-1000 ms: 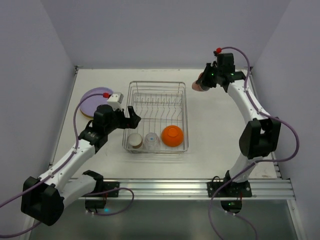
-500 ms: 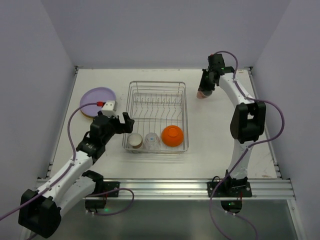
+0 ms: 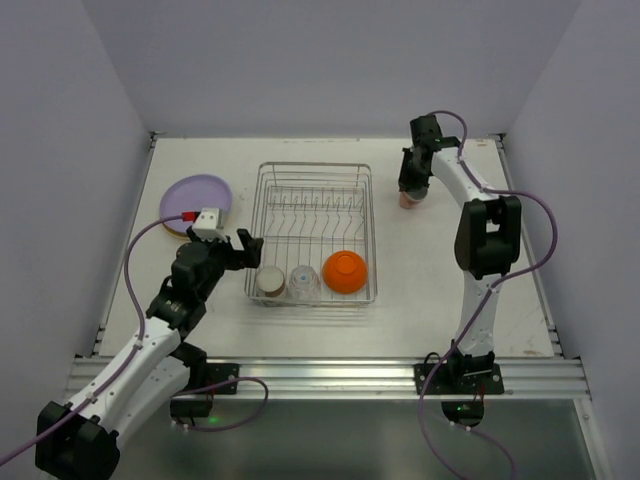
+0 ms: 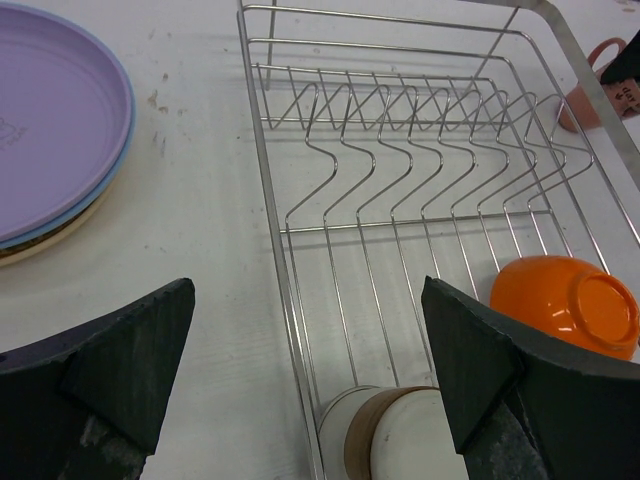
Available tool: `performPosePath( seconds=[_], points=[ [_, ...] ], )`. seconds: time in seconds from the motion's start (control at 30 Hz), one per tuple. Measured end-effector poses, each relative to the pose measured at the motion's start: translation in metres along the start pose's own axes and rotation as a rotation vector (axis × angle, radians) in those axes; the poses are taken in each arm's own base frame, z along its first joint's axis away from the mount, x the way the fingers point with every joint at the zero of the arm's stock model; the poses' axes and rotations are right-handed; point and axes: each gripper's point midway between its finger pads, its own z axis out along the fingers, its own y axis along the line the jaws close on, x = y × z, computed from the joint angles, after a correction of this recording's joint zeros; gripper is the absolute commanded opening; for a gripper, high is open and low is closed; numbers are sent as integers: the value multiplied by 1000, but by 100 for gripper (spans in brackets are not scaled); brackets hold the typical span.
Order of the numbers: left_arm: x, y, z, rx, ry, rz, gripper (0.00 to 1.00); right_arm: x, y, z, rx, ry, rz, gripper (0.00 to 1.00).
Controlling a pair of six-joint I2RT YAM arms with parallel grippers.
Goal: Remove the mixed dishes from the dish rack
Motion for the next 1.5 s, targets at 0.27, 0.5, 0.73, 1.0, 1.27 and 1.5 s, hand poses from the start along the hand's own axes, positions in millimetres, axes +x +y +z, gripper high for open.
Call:
performPosePath(
  seconds=[0.27,0.5,0.73,1.0,1.27,1.5],
  points=[
    [4,2,1,-7,5,1,100,-5,1,0,0,-15,-10,34],
    [5,3,1,-9,6,1,100,-10,4,-4,-11,-25,-11,40],
    [1,2,-1,-2,-15,-1,100,-25,9,-27,-31,-70,-12,47],
    [4,0,-1,8,-12,-1,100,-25,19,-99,-143,-187,-3,59],
    [2,-1,0,14,-19,-2,100,15,41,-165,-343,-284,-6,74],
    [7,-1,0,24,-14,-1,100,55,67,-194,-478,-271,-34,99]
  ],
)
